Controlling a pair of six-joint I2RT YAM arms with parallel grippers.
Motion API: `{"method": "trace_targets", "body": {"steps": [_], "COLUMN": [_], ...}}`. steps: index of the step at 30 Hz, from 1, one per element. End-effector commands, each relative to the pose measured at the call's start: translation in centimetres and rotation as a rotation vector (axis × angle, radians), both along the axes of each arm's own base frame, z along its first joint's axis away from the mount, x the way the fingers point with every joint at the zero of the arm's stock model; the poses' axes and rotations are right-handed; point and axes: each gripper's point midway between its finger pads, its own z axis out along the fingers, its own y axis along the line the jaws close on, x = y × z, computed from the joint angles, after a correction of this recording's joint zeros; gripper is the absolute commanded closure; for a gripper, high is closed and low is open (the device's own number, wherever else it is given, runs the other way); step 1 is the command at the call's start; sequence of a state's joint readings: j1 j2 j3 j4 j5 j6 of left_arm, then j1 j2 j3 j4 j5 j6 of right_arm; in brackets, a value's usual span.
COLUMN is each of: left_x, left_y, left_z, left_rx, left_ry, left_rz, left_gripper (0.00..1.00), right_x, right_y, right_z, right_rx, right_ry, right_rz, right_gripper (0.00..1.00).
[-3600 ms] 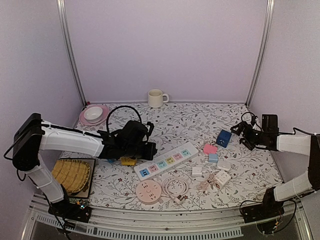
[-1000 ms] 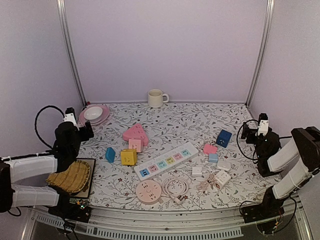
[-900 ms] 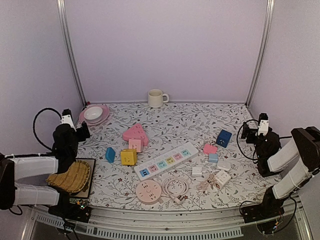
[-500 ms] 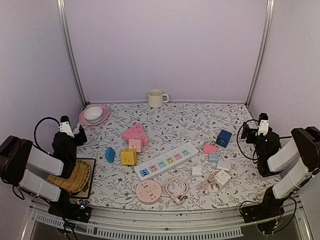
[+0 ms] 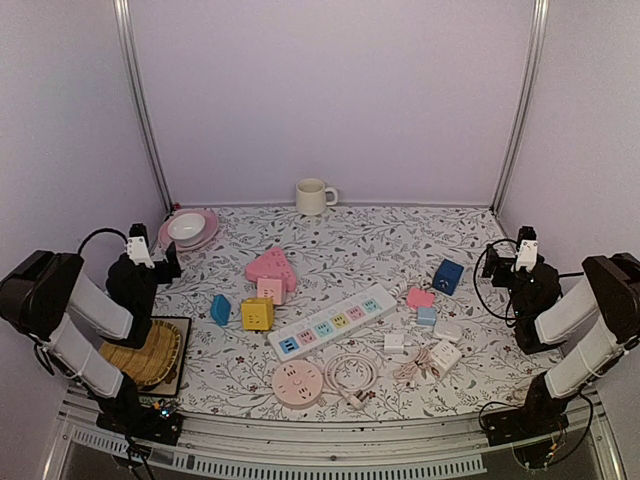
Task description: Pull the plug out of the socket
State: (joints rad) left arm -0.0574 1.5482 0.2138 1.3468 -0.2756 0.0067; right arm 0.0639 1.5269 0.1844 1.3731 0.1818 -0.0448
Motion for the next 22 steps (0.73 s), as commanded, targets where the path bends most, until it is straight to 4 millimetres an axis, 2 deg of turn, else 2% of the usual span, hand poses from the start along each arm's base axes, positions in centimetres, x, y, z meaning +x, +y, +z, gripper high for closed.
{"method": "trace_targets", "body": {"steps": [1,22], "left_x": [0.75,0.70], "left_y": [-0.98,-1.07], "left_z": [0.12,0.18], "left_rx": [0.027,0.029], "left_ry": [0.007,0.004], "left_rz": [-0.070,-0.073], "left_gripper": [0.03,0.03], "right_x": [0.34,0.49], "right_y": [-0.54,-0.59], "right_z": [0.25,0.14], "right_rx": [0.010,0.016], "right_ry": [-0.008,-0.001], "right_rz": [-0.024,-0.022], "right_gripper": [0.01,0.01]}}
